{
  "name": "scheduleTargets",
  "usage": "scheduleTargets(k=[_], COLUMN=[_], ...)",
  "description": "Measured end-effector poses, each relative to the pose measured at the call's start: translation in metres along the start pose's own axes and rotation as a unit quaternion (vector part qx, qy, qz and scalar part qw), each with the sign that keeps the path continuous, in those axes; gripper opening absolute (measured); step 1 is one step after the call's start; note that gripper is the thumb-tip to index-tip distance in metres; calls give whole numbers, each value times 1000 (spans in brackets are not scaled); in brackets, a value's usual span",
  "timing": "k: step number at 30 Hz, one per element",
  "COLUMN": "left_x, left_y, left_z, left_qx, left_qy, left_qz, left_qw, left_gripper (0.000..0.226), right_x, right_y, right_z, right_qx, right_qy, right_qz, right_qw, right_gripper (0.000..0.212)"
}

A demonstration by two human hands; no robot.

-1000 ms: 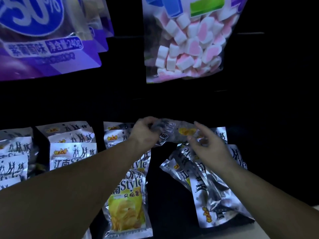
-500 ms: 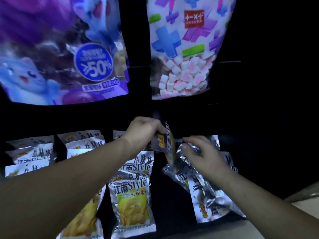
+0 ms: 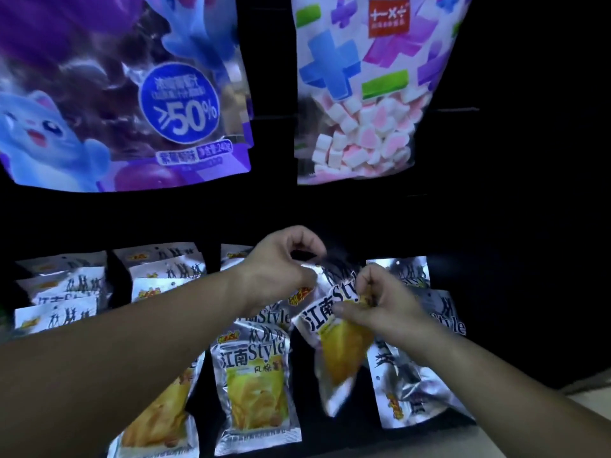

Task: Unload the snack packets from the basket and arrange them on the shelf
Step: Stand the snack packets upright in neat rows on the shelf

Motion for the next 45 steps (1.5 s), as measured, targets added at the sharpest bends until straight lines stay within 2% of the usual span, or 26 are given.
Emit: scheduleTargets(k=[5,8,11,16,19,22,25,32,35,39,42,45], left_x=[-19,-32,-45,-65,-87,-92,-90,-120,-127,-121,-111,-90], left_y=[11,16,31,70,93,104,108,123,127,132,136,128], left_z=[33,70,95,118,140,157,172,171,161,153,133,103], left_qx=[13,63,100,90,65,77,107,106,104,133,102,90], left_qy=[51,96,137,122,192,205,165,116,118,112,84,19], left_qz=[-38,-24,10,-17,43,74,80,99,89,66,27,8], left_qw=[998,993,985,988,978,973,977,983,983,983,991,996], left_gripper=[12,18,27,24,41,52,54,51,50,66,41,47], right_x=[30,55,72,71,68,69,65,68,73,84,96,101], right_y=[7,9,11,27,41,46,48,40,39,34,31,29], right_z=[-17,-29,-42,-58,-60,-70,-78,-86,-91,-92,-88,-78], right_qx=[1,-22,-32,-55,-49,-59,-64,-50,-49,-44,-44,-37], right_qy=[-45,-83,-146,-158,-132,-125,-130,-92,-69,-62,-52,-43], right_qz=[-104,-185,-221,-237,-250,-261,-254,-250,-251,-257,-272,-275], right_qw=[994,979,964,957,958,955,956,963,964,963,960,960], right_gripper=[26,21,21,21,22,26,30,30,29,30,30,29])
Point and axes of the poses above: each hand's wrist, its own y-axis towards the middle knuckle, its own x-axis out of the back of the hand, z = x × y, the point moved 8 cm from there along y, towards the middle knuckle, and after that the axes turned 5 degrees about y, right-handed, at the moved point
